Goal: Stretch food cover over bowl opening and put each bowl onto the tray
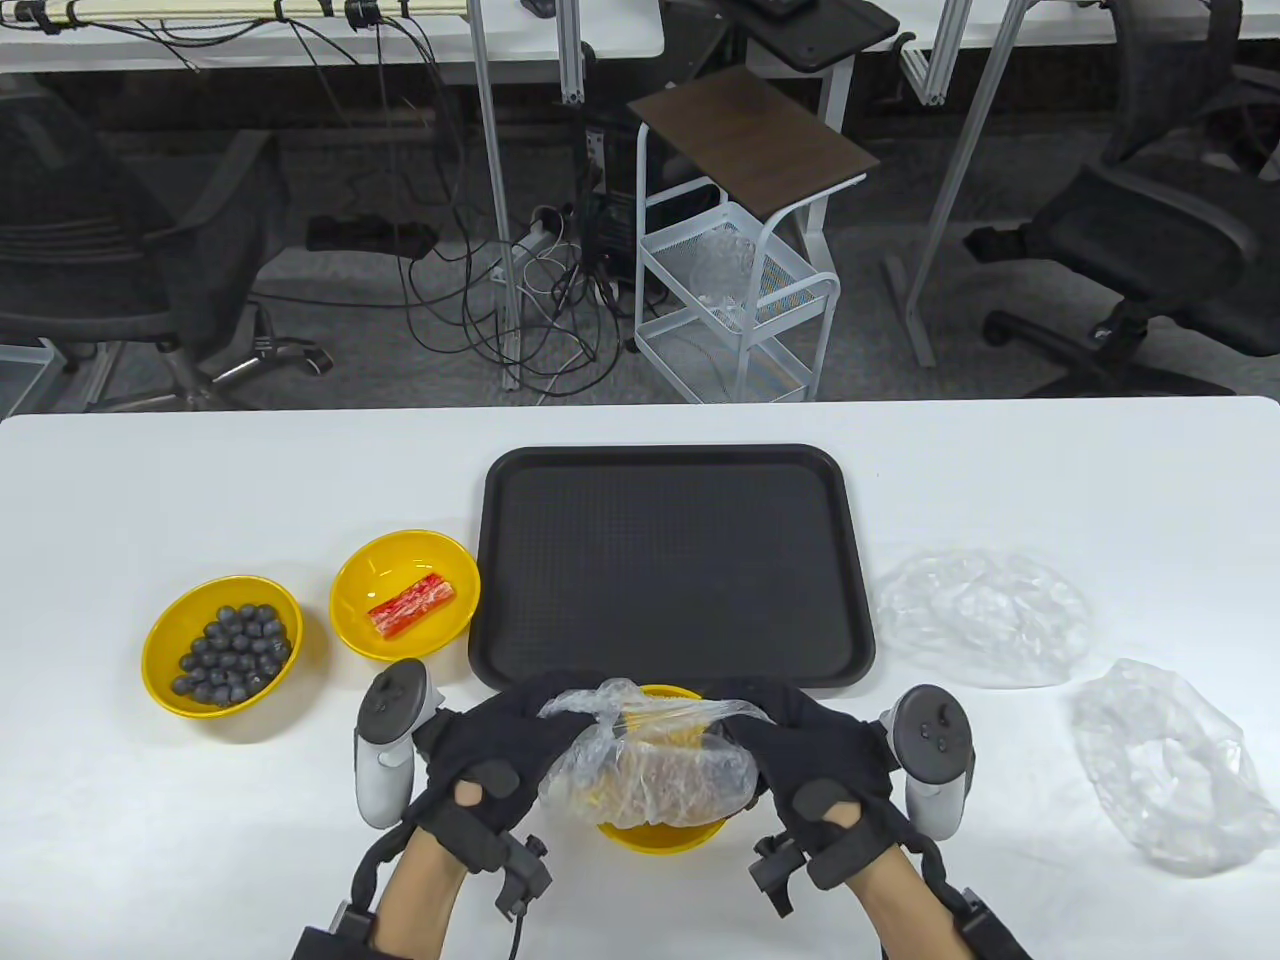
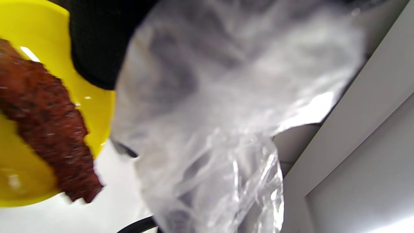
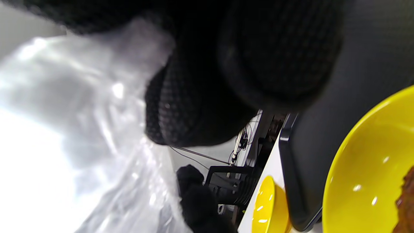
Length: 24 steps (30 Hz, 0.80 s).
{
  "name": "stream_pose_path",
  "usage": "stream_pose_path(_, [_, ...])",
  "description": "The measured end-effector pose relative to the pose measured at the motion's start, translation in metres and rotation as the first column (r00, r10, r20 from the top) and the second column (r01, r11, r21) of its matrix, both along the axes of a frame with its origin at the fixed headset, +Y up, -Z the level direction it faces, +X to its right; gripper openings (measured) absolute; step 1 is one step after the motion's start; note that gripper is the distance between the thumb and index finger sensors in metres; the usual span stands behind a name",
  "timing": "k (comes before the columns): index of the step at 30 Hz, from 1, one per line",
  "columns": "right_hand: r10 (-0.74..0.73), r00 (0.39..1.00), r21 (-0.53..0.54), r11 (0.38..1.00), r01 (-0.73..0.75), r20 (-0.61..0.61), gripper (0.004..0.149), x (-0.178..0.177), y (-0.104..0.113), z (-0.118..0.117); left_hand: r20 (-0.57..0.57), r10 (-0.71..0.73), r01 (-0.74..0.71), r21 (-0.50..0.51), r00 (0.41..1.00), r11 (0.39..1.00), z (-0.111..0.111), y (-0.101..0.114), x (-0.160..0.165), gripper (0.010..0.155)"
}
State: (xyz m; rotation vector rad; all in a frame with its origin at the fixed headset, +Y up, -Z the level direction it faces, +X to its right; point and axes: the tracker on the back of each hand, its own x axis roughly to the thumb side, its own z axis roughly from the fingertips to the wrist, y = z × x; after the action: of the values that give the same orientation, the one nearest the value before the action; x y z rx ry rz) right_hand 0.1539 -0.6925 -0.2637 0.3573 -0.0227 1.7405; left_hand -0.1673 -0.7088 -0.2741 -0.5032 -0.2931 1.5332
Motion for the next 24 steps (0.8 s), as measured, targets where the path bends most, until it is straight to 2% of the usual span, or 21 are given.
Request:
stream_pose_path(3, [0.051, 0.998, 0.033, 0.998, -0.052, 0.021, 0.048, -0.001, 0.004, 0.003, 0.025, -0.138, 0.138, 0.025, 0.99, 0.99, 0.001, 0.004, 0.0, 0.046])
stream_pose_path(5, [0.065, 0.998, 0.038, 0.997, -0.066, 0.029, 0.048, -0.001, 0.005, 0.004, -0.004, -0.19, 0.19, 0.047, 0.982, 0.981, 0.002, 0.005, -0.002, 0.045])
stream_pose_path(10, [0.105, 0.994, 0.023, 0.994, -0.105, 0.005, 0.048, -0.001, 0.002, 0.005, -0.038, -0.213, 0.213, 0.0, 0.976, 0.977, 0.002, 0.001, -0.011, 0.043])
stream_pose_path(17, [0.108, 0.991, 0.023, 0.994, -0.11, 0.079, 0.047, 0.008, 0.003, 0.004, 0.096, -0.195, 0.198, -0.026, 0.976, 0.98, -0.003, -0.007, -0.016, 0.044])
stream_pose_path(21, [0.068, 0.991, 0.014, 0.997, -0.07, 0.115, 0.047, 0.019, 0.003, 0.003, 0.088, -0.345, 0.347, -0.006, 0.935, 0.938, -0.005, -0.009, -0.018, 0.047])
stream_pose_path(24, [0.086, 0.989, 0.011, 0.996, -0.088, 0.122, 0.047, 0.021, 0.002, 0.003, 0.026, -0.397, 0.397, -0.013, 0.918, 0.918, -0.006, -0.008, -0.021, 0.045])
